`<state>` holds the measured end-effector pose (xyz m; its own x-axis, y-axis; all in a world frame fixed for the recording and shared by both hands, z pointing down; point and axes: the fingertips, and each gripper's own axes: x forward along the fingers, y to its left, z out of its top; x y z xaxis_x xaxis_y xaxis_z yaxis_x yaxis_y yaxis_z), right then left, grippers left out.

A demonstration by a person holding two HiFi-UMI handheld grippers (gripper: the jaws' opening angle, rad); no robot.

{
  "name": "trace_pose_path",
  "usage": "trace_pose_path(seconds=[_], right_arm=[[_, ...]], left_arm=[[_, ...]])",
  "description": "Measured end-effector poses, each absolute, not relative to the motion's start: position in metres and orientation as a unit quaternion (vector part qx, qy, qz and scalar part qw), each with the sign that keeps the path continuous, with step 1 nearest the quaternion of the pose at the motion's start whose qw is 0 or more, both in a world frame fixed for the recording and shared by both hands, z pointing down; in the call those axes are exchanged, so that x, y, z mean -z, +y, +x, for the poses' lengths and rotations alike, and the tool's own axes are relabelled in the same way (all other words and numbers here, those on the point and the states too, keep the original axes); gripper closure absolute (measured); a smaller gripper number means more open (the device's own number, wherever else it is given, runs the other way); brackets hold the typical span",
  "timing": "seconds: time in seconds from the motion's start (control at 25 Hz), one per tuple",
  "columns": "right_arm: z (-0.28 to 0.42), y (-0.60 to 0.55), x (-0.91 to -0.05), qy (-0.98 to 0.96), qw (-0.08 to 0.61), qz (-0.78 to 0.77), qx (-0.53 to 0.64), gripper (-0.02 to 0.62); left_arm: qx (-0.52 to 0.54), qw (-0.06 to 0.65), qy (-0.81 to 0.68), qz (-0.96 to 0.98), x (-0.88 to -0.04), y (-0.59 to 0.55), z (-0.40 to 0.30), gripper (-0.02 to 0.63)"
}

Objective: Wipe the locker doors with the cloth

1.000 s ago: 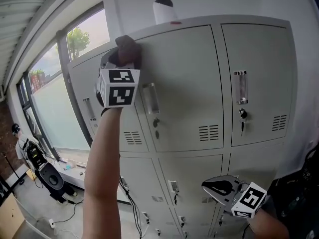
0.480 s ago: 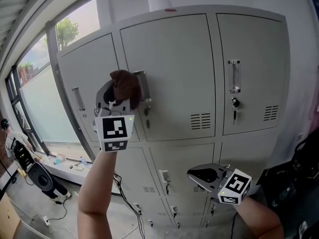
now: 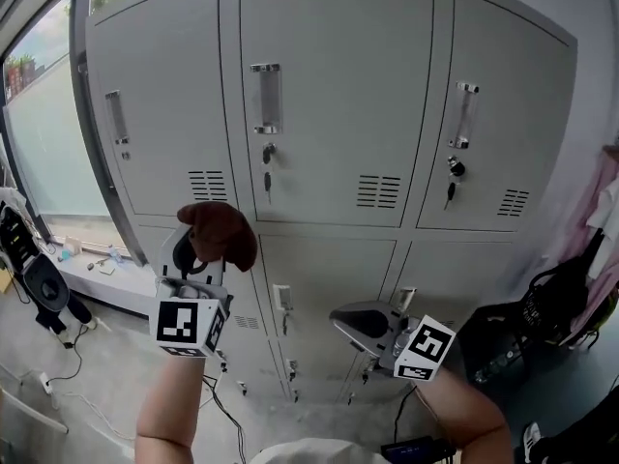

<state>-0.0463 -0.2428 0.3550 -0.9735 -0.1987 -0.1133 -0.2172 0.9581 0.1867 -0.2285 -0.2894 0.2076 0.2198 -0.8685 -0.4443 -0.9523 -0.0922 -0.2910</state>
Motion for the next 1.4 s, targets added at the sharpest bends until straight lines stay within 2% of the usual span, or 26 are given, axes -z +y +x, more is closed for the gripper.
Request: trace_pose_path(seconds=[0.44, 0.68, 1.4], right_arm=[[-0.004, -0.241, -0.454, 0.99, 0.007, -0.137, -0.003, 0.577], [0.016, -0.239, -0.476, 0.987, 0.004, -0.157, 0.013, 0.577], [0.071, -0.239, -0.508, 0.973, 0.013, -0.224, 0.046, 0.577]], left_arm=[[-0.025, 0.073, 0.576, -0.814, -0.435, -0.271, -0.175, 0.537], [-0.004, -0.016, 0.545, -0.838, -0.519, -0.257, -0.154, 0.537], [0.021, -0.016, 0.492, -0.87, -0.537, -0.257, -0.111, 0.535]])
